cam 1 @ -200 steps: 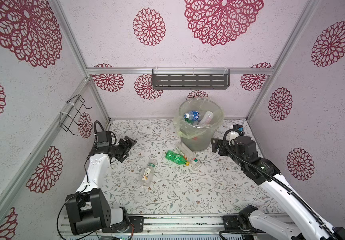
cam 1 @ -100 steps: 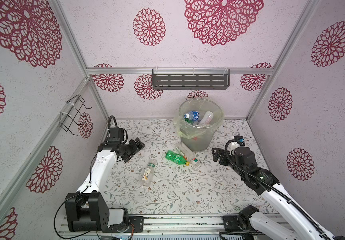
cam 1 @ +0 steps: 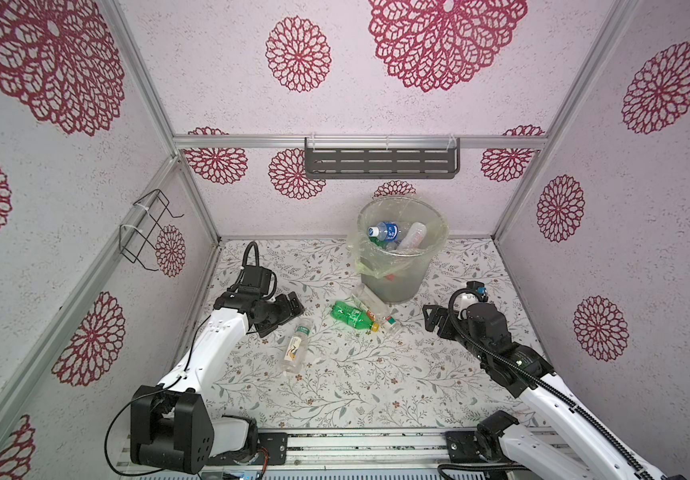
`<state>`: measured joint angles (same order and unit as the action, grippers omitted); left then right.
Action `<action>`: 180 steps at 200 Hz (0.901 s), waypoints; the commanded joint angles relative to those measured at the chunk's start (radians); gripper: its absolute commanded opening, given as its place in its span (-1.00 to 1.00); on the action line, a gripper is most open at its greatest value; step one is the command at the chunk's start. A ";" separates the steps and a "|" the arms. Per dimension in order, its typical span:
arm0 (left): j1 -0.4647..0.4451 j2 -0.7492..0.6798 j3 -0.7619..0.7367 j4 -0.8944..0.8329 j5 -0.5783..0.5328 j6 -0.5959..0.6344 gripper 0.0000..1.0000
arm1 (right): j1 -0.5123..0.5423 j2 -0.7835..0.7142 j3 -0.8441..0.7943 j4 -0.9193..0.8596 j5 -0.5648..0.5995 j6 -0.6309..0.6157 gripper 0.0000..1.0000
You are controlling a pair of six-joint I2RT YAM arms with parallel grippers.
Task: Throw the plastic bottles in the bin
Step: 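Reach the left gripper down to the clear green-labelled bottle and close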
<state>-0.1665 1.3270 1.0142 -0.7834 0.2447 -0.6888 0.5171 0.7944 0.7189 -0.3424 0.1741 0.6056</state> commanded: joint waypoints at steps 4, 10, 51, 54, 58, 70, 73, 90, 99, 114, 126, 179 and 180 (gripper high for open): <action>-0.038 -0.012 -0.028 0.001 -0.047 -0.005 0.94 | -0.004 -0.017 -0.007 0.046 -0.012 0.023 0.98; -0.047 -0.011 -0.036 0.009 -0.050 -0.013 0.94 | -0.005 -0.018 -0.010 0.048 -0.012 0.025 0.98; -0.102 0.028 -0.082 0.054 -0.061 -0.041 0.95 | -0.003 -0.023 -0.026 0.051 -0.020 0.041 0.98; -0.106 0.031 -0.084 0.054 -0.065 -0.041 0.95 | -0.003 -0.024 -0.026 0.050 -0.021 0.042 0.98; -0.112 0.037 -0.089 0.055 -0.072 -0.041 0.95 | -0.003 -0.025 -0.027 0.049 -0.021 0.042 0.98; -0.140 0.050 -0.100 0.053 -0.116 -0.049 0.95 | -0.004 -0.030 -0.034 0.046 -0.022 0.046 0.98; -0.149 0.053 -0.102 0.053 -0.131 -0.050 0.95 | -0.004 -0.032 -0.034 0.045 -0.022 0.048 0.98; -0.199 0.070 -0.109 0.047 -0.200 -0.049 0.95 | -0.003 -0.041 -0.047 0.045 -0.019 0.055 0.98; -0.214 0.082 -0.109 0.041 -0.224 -0.050 0.95 | -0.004 -0.044 -0.051 0.045 -0.017 0.059 0.98; -0.225 0.104 -0.110 0.041 -0.240 -0.055 0.95 | -0.002 -0.046 -0.056 0.046 -0.018 0.063 0.98; -0.230 0.120 -0.112 0.047 -0.241 -0.061 0.95 | -0.003 -0.043 -0.058 0.050 -0.018 0.064 0.98; -0.258 0.175 -0.111 0.076 -0.240 -0.071 0.95 | -0.004 -0.008 -0.046 0.073 -0.031 0.064 0.98; -0.258 0.175 -0.111 0.076 -0.240 -0.071 0.95 | -0.004 -0.007 -0.046 0.073 -0.031 0.064 0.98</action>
<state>-0.4103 1.4879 0.9058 -0.7364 0.0273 -0.7525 0.5171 0.7769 0.6559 -0.3103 0.1516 0.6518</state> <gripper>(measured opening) 0.974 0.989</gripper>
